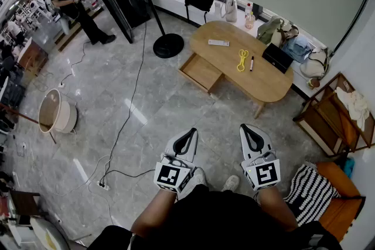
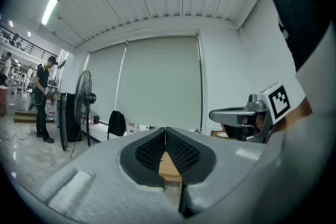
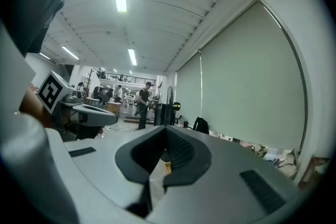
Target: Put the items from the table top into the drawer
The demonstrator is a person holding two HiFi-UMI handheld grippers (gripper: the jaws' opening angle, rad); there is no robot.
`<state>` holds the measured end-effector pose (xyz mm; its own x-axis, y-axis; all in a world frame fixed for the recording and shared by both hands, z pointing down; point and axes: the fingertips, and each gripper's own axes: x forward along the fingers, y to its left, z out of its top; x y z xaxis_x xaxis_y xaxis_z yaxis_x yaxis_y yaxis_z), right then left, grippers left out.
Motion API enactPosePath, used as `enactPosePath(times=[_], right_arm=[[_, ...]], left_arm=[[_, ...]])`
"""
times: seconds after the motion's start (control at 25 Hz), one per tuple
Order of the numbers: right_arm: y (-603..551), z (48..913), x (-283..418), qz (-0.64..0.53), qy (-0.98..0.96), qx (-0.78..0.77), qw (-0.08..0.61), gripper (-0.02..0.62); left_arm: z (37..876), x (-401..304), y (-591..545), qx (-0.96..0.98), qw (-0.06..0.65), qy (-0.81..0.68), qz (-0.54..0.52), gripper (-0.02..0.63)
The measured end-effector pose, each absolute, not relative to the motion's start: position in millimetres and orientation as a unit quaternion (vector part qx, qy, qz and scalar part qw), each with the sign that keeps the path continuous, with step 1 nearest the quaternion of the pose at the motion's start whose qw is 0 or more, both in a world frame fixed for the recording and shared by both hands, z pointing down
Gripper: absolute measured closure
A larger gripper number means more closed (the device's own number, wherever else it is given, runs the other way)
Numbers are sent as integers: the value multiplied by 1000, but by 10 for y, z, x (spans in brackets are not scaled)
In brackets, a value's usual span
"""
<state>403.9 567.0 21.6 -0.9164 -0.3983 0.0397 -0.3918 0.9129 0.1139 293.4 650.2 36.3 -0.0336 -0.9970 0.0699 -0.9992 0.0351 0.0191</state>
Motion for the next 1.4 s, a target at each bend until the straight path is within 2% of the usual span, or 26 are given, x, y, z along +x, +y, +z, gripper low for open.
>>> enactPosePath(times=[0.56, 0.92, 1.2, 1.4], right_arm=[[5546, 27, 3702, -62, -974, 218, 14, 598], [5558, 134, 3251, -8, -972, 236, 10, 598], [5382, 178, 2913, -25, -972, 234, 12, 598], [5062, 163, 2726, -32, -970, 239, -9, 598]], left_arm=[[109, 2560, 6415, 695, 8, -719, 1, 589], [141, 1971, 6443, 706, 8, -708, -6, 589], [201, 1567, 6294, 710, 21, -704, -18, 589], [188, 1385, 5934, 717, 23, -696, -16, 589]])
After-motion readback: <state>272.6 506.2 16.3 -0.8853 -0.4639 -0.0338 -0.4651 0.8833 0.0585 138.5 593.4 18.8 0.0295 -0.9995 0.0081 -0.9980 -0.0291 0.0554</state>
